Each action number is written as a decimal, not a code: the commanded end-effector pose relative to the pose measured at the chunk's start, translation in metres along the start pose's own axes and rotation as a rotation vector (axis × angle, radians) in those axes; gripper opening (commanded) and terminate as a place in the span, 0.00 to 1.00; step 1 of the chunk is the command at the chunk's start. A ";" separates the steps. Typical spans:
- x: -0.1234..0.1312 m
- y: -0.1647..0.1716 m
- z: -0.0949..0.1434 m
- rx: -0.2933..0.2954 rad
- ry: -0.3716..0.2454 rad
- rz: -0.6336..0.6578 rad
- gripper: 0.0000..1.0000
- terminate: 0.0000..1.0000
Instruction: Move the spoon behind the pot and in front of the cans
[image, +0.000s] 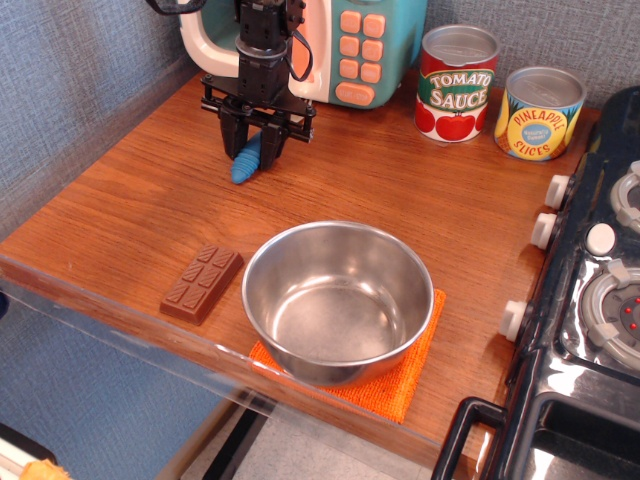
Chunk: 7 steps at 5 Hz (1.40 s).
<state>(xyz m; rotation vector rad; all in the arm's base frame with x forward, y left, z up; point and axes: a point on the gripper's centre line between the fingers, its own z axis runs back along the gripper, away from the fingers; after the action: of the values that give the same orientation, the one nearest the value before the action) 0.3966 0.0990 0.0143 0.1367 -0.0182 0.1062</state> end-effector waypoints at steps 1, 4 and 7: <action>0.000 0.010 0.031 -0.014 -0.077 0.020 0.00 0.00; -0.027 -0.076 0.081 -0.163 -0.166 -0.198 0.00 0.00; -0.029 -0.165 0.064 -0.217 -0.075 -0.247 0.00 0.00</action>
<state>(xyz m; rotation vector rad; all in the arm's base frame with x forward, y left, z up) 0.3806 -0.0790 0.0347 -0.0647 -0.0232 -0.1369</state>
